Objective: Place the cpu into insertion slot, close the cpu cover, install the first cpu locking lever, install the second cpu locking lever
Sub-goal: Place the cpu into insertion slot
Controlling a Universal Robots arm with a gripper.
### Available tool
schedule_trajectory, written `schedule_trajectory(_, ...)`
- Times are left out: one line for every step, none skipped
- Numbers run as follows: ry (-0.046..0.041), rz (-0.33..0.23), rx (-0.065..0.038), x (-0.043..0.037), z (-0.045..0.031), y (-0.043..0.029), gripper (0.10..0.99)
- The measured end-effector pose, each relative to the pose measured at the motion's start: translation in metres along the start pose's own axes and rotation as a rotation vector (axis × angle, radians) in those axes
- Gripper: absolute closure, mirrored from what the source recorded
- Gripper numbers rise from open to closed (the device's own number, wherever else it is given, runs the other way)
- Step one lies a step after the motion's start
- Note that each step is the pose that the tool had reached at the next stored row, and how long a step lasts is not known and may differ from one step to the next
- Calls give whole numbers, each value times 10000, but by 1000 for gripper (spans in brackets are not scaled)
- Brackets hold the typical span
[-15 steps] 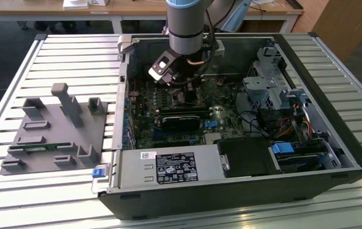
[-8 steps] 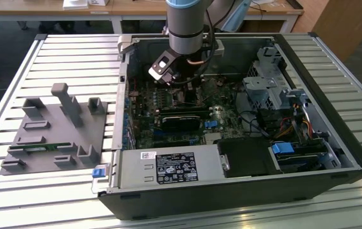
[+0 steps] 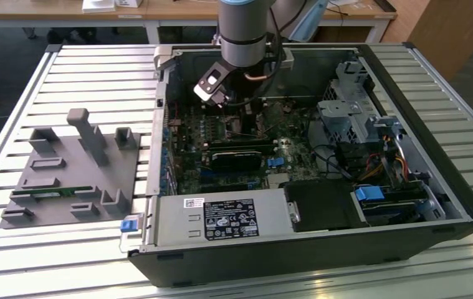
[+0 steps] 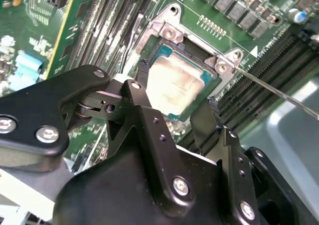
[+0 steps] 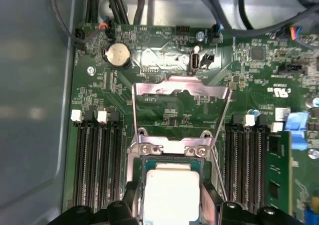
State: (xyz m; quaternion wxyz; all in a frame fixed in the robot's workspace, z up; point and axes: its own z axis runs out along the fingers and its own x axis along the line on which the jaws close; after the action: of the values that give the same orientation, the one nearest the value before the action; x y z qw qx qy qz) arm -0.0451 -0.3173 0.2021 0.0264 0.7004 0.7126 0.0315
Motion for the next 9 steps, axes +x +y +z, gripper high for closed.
schedule_trajectory(-2,1,6,0,-26,2,475)
schedule_trajectory(-5,0,12,0,-43,3,475)
schedule_trajectory(-5,0,20,-1,-51,4,475)
schedule_trajectory(-4,0,22,-3,-55,4,490)
schedule_trajectory(-5,0,24,-5,-56,4,549)
schedule_trajectory(-3,1,24,-5,-57,5,549)
schedule_trajectory(-4,1,27,-5,-58,5,612)
schedule_trajectory(-5,0,31,-5,-59,6,675)
schedule_trajectory(-11,-1,33,-6,-62,6,675)
